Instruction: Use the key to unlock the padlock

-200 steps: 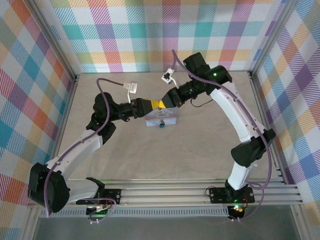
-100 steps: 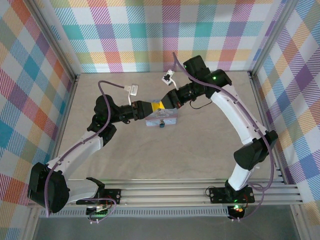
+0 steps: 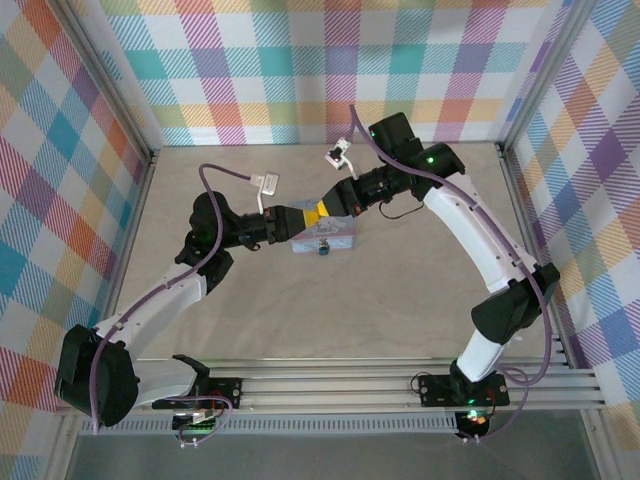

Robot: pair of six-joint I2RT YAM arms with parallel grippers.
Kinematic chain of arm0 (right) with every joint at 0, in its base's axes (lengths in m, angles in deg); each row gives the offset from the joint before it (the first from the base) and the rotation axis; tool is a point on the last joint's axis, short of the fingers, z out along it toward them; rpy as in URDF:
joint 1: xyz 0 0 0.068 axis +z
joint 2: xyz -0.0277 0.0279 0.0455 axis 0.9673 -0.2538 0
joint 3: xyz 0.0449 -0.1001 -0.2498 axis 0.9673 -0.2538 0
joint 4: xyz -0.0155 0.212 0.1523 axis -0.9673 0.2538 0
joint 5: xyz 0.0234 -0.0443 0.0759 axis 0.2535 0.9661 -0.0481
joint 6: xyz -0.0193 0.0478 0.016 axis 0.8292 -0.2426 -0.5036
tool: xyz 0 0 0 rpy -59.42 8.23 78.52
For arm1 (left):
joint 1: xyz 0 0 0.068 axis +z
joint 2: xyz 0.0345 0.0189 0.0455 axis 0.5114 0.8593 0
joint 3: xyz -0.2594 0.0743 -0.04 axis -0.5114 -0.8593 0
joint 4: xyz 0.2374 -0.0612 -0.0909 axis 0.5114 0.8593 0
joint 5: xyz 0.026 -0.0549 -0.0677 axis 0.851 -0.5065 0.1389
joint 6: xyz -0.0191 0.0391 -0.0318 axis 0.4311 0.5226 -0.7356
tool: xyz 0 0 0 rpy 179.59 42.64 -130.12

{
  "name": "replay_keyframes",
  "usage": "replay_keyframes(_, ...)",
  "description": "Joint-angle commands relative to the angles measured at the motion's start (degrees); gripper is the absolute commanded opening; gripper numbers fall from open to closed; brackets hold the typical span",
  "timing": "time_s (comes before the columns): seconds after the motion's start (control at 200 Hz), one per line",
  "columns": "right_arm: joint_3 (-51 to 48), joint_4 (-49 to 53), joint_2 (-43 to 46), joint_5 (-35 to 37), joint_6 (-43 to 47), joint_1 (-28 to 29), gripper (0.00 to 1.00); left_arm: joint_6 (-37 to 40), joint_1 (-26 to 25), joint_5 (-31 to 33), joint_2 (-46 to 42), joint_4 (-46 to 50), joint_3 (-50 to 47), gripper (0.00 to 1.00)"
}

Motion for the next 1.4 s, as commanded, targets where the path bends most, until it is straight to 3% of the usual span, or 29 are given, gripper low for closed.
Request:
replay_keyframes(0.0,-0.88,-2.14,2.11,-1.28,-1.23,-0.22,0.00,-0.15,-0.49,-1.66,-0.88,-1.09,0.25,0.18)
replay_keyframes(0.17,-1.08,-2.71,2.38,-0.42,-1.51,-0.24,0.00,0.72,-0.43,-2.23,-0.90,0.36,0.17,0.17)
replay_keyframes(0.335,-1.09,-3.15,2.20,-1.24,-2.17,-0.19,0.00,1.17,-0.41,-2.38,-0.60,0.70,0.70,0.00)
replay_keyframes(0.49,-1.47,-4.29,1.94,-1.98,-3.38,-0.24,0.00,2.25,-0.40,-2.10,-0.82,2.37,1.06,0.00)
replay_keyframes(0.505,-1.60,-4.56,2.05,-1.90,-3.64,-0.24,0.02,2.58,-0.41,-2.02,-0.81,2.69,1.15,0.00)
replay_keyframes(0.56,-2.61,-6.14,2.36,-0.67,-5.51,-0.31,0.30,4.04,-0.24,-1.54,-1.25,4.80,1.17,0.00)
replay_keyframes(0.615,-4.46,-8.69,3.16,1.28,-8.82,-0.92,0.49,6.12,0.16,-0.49,-2.03,7.86,0.88,0.00)
replay_keyframes(0.71,-10.08,-14.70,5.63,4.44,-15.79,-3.24,0.58,8.95,1.38,1.50,-3.85,12.44,-0.54,0.00)
replay_keyframes(0.915,-27.38,-29.07,13.00,17.34,-26.70,-4.87,0.54,14.82,2.69,4.40,-6.94,21.74,-2.18,0.00)
replay_keyframes(1.015,-32.14,-28.84,13.34,26.31,-27.36,-2.47,0.51,18.11,2.84,7.30,-8.16,27.36,-2.04,0.00)
replay_keyframes(1.265,-34.04,-29.47,3.78,40.95,-28.65,7.34,0.56,23.90,3.24,19.63,-8.93,46.09,-0.36,0.00)
replay_keyframes(1.395,-32.82,-30.55,-2.90,46.89,-31.24,11.08,0.58,23.84,3.37,23.20,-8.82,51.08,-0.20,0.00)
